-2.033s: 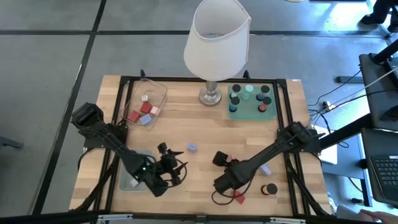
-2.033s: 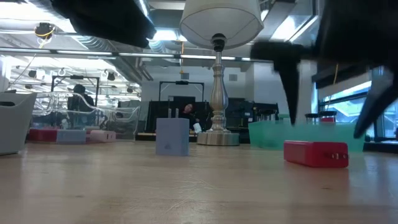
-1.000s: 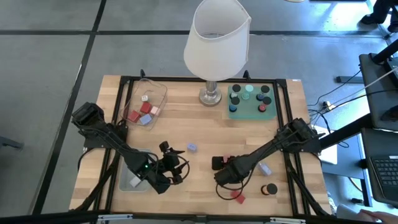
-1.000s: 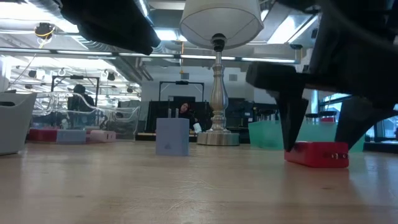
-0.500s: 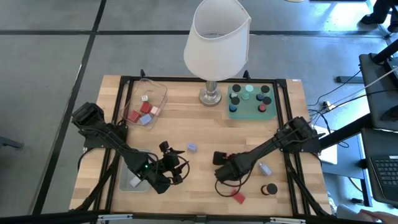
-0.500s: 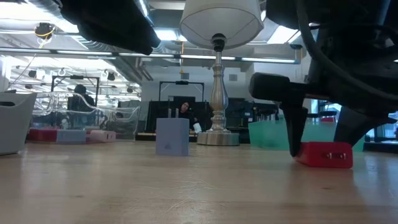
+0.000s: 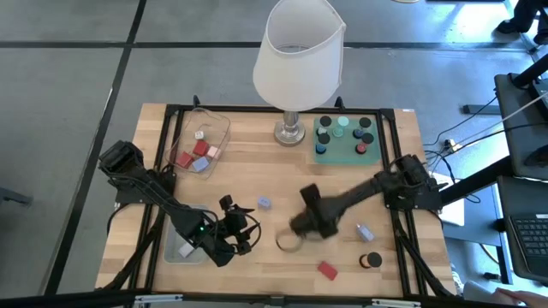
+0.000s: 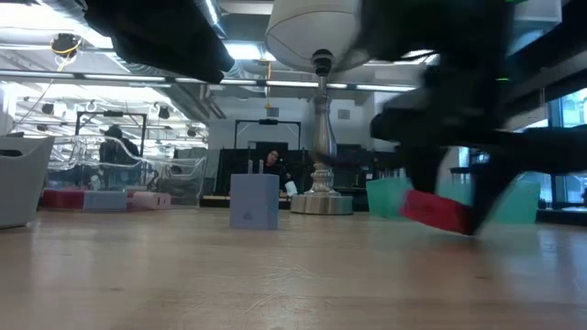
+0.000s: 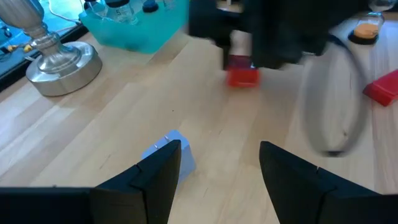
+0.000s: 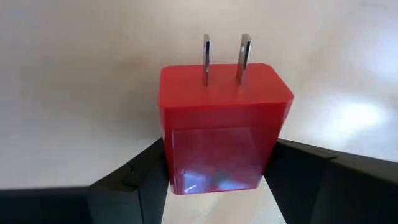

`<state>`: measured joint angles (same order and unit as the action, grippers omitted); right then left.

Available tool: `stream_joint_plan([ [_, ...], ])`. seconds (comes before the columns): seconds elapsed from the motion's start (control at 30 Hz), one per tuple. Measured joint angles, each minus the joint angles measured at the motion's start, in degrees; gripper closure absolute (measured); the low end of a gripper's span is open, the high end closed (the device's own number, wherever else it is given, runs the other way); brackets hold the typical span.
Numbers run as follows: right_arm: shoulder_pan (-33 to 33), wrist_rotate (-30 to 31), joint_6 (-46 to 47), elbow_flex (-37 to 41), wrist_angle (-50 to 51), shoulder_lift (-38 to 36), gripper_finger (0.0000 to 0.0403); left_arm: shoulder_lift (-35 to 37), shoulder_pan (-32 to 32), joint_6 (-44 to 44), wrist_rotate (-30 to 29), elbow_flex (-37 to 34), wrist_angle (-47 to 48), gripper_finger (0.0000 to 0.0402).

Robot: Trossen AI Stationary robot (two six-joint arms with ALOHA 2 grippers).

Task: Pick & Place Office items
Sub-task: Move the light blue and red charger adapters to the center of the table

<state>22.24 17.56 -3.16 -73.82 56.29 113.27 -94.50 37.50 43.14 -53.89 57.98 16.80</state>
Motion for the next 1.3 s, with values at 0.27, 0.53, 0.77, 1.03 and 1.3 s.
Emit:
stream_joint_plan([
  [0.27,-13.3,-8.8,6.2,0.0,-15.8,-3.6,0.0189,0.0,0.0,3.2,1.3,0.0,0.2,0.0187],
  [0.53,-22.8,-15.9,19.1,-0.1,-41.2,-2.6,0.0182,0.0,0.4,3.2,3.0,0.0,0.4,0.0187],
  [0.77,-24.7,-15.5,21.3,-0.1,-54.4,0.1,0.0182,0.0,1.2,4.1,2.6,0.0,1.1,0.0187],
  [1.03,-23.9,-13.4,23.8,-0.1,-65.0,7.3,0.0182,0.0,2.0,4.3,2.5,0.0,1.1,0.0187],
  [1.3,-23.5,-9.7,24.8,-0.2,-73.3,11.3,0.0181,0.0,2.8,4.3,1.9,0.0,1.0,0.0187],
])
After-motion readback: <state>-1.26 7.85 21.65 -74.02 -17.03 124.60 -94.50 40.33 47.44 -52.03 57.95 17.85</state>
